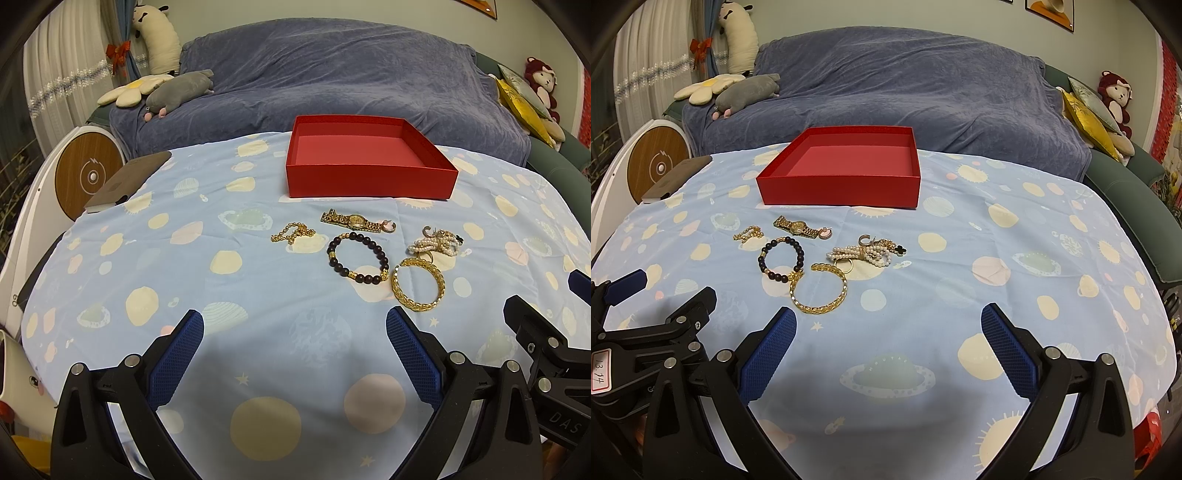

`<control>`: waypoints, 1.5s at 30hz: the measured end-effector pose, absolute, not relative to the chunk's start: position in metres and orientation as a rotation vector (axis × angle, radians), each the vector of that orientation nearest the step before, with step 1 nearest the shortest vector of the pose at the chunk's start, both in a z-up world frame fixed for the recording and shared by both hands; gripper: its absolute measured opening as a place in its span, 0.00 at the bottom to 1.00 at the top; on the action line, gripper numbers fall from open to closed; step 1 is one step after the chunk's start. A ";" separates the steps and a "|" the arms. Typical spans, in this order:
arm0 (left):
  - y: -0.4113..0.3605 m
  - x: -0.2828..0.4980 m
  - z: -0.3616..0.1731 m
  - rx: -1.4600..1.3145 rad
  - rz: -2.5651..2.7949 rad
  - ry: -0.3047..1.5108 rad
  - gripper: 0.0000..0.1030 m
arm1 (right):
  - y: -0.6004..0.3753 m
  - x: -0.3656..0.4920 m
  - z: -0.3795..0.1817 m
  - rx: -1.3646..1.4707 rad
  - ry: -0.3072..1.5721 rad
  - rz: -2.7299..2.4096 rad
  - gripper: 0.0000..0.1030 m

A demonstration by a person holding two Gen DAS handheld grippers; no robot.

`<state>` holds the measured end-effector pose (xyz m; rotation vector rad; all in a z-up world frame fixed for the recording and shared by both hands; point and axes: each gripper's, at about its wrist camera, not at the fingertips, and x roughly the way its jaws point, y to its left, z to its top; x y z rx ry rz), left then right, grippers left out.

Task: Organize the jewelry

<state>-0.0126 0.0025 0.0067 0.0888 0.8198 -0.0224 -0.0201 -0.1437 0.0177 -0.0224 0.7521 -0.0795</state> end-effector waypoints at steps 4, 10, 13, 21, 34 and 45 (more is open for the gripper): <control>0.003 -0.013 0.007 0.089 -0.022 0.820 0.93 | -0.143 -0.020 0.018 -0.023 0.752 -0.080 0.95; 0.003 -0.013 0.006 0.088 -0.023 0.823 0.93 | -0.143 -0.020 0.017 -0.023 0.752 -0.079 0.95; 0.005 -0.014 0.004 0.087 -0.025 0.830 0.94 | -0.144 -0.020 0.016 -0.019 0.752 -0.073 0.95; 0.021 -0.006 -0.004 0.046 -0.012 0.863 0.94 | -0.136 -0.006 -0.008 -0.037 0.798 -0.016 0.95; 0.053 0.023 -0.020 -0.052 0.012 0.934 0.94 | -0.116 0.045 -0.040 0.004 0.880 0.054 0.95; 0.058 0.039 -0.027 -0.089 -0.021 0.951 0.94 | -0.103 0.058 -0.049 -0.031 0.901 0.108 0.57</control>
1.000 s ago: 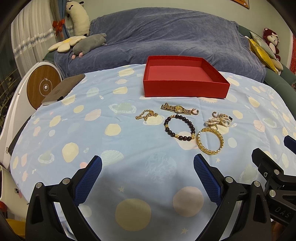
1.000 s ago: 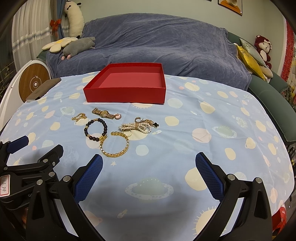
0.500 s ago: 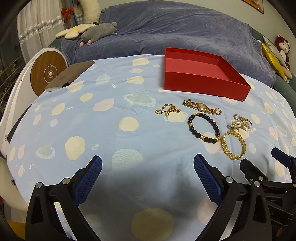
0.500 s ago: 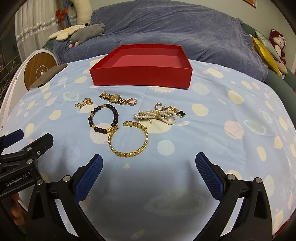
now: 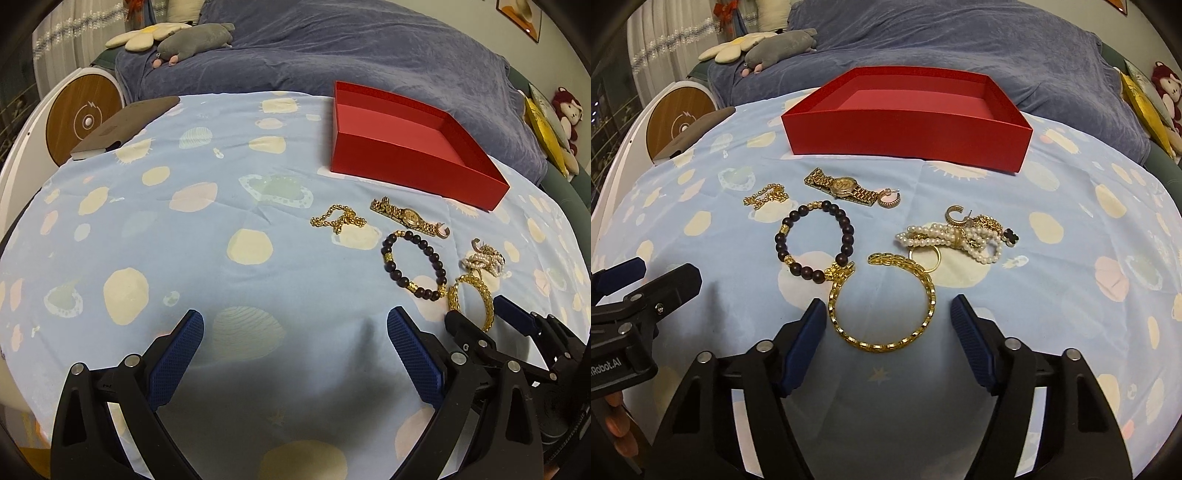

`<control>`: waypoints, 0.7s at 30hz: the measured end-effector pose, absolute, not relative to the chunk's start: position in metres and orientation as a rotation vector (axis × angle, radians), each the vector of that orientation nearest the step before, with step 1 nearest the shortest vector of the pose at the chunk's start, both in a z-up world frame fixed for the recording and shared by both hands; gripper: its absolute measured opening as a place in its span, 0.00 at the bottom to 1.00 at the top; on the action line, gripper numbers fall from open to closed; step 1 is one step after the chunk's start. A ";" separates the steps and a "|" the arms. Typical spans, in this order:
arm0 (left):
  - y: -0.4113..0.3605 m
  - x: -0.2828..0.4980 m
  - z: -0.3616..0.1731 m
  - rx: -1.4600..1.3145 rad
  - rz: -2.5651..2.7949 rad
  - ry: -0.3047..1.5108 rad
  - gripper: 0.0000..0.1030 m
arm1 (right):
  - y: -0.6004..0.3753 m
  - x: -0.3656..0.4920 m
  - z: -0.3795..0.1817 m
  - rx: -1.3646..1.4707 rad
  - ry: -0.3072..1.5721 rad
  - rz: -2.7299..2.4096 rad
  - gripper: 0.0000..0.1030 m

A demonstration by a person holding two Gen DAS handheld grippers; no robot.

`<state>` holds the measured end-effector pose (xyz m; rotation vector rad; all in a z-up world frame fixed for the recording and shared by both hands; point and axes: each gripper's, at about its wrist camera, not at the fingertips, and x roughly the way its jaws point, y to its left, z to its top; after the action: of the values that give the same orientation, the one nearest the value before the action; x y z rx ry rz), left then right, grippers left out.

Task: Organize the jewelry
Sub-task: 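Grasp the black-bead bracelet with the left tool while the right tool grasps the gold bangle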

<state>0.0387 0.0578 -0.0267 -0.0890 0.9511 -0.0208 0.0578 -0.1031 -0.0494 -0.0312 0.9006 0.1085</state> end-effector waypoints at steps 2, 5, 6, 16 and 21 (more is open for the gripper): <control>0.057 0.041 -0.027 -0.111 -0.029 0.952 0.94 | -0.106 0.057 -0.048 -0.019 0.904 0.113 0.54; 0.049 0.047 -0.027 -0.132 -0.053 0.953 0.94 | -0.112 0.053 -0.045 -0.007 0.896 0.113 0.54; 0.045 0.049 -0.028 -0.131 -0.062 0.955 0.94 | -0.115 0.051 -0.043 -0.006 0.890 0.109 0.54; -0.007 0.072 -0.039 -0.023 -0.118 0.940 0.94 | -0.158 0.042 -0.038 0.056 0.886 0.051 0.54; -0.012 0.085 -0.046 -0.011 -0.086 0.937 0.94 | -0.164 0.041 -0.037 0.075 0.887 0.051 0.54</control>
<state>0.0848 -0.0120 -0.0464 -0.0109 0.9371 -0.0860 0.0414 -0.1644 -0.0368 0.0754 0.8869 0.0513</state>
